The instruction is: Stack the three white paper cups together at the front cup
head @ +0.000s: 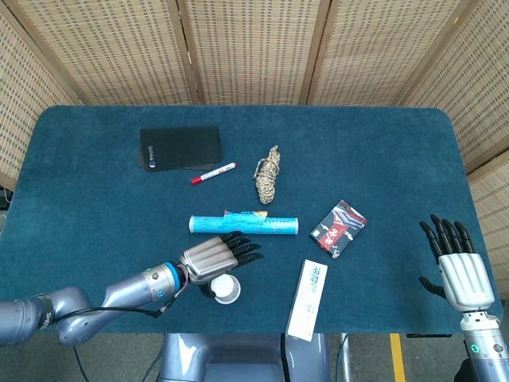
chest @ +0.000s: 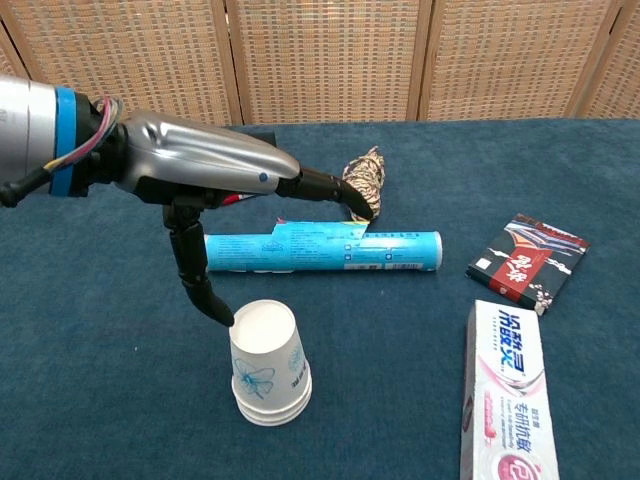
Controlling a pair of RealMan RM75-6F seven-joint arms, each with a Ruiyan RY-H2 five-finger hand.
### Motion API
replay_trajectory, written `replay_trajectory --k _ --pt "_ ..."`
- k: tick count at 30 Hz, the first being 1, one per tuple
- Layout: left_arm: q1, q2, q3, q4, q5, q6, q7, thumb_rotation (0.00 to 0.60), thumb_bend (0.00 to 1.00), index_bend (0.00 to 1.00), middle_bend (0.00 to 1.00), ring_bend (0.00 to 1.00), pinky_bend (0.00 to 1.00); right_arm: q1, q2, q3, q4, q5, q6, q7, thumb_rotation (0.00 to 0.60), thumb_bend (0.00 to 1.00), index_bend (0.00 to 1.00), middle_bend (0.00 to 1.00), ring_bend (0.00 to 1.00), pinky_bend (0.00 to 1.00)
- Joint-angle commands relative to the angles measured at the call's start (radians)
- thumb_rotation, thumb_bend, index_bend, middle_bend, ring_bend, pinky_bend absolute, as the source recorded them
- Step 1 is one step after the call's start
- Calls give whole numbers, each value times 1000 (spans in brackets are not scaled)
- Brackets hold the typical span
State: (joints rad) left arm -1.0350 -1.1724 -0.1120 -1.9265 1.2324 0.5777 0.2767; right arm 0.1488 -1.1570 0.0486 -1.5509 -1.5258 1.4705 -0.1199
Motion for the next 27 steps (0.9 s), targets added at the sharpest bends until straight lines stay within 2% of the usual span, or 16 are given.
replay_trajectory --k 1,5,8,12,16,20,27 --pt "35 26 -4 -4 29 70 -19 600 0 0 0 0 0 -1 0 0 0 -2 0 -1 600 0 50 42 0 0" --pt "118 72 1 13 82 202 -72 600 0 0 0 0 0 -3 -1 -1 -3 -9 4 -3 600 0 51 42 0 0" --pt "212 108 27 40 115 328 -104 600 0 0 0 0 0 -6 0 -3 -6 -18 9 -6 600 0 52 42 0 0" --pt "399 99 51 86 84 604 -99 600 0 0 0 0 0 -8 0 -3 -10 -23 13 -11 600 0 52 39 0 0" --pt "539 75 71 112 41 778 -122 600 0 0 0 0 0 -11 -6 1 -7 -24 21 -17 600 0 40 0 0 0" --pt "654 78 104 129 1 891 -114 600 0 0 0 0 0 -11 -15 9 -4 -22 29 -27 600 0 4 0 0 0" --pt "782 76 167 165 49 970 -213 600 0 0 0 0 0 -14 -11 21 -11 -22 44 -14 600 0 0 0 0 0"
